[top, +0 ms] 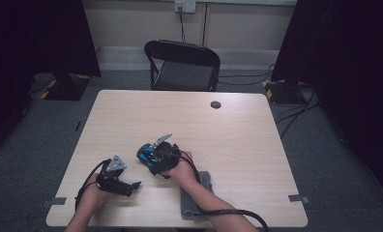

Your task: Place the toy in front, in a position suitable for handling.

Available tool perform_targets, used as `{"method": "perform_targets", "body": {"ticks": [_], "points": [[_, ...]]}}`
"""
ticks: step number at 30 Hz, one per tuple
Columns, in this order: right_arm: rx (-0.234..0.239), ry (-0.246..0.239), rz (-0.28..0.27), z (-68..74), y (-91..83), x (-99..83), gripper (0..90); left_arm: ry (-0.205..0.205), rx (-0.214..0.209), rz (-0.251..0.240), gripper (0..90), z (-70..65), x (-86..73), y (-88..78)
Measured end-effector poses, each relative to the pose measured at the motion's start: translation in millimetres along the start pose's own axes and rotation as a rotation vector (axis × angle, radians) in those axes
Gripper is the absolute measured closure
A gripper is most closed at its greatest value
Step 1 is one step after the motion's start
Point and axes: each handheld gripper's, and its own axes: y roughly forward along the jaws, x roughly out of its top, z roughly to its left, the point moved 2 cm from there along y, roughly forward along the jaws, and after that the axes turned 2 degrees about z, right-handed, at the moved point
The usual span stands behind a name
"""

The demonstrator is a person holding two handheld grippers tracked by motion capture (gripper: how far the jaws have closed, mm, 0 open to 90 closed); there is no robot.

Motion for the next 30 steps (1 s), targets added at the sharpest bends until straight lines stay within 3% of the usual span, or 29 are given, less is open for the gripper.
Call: {"method": "perform_targets", "body": {"ticks": [2, 4, 12, 25, 30], "points": [[-0.014, 0.005, 0.002, 0.9, 3.8, -1.3, 16.6, 0.001, 0.0, 0.0, 0.0, 0.0, 0.0, 0.0], [-0.012, 0.005, -0.011, 2.0, 2.5, -1.1, 25.8, 0.0, 0.0, 0.0, 0.0, 0.0, 0.0, 0.0], [0.017, 0.011, 0.018, -1.3, -1.0, 0.5, 26.3, 0.0, 0.0, 0.0, 0.0, 0.0, 0.0, 0.0], [0.013, 0.025, 0.017, -20.9, -25.6, 3.9, 26.3, 0.0, 0.0, 0.0, 0.0, 0.0, 0.0, 0.0], [-0.011, 0.022, 0.019, -33.2, -37.1, 4.4, 26.3, -0.002, 0.0, -0.001, 0.0, -0.1, 0.0, 0.1]]}}
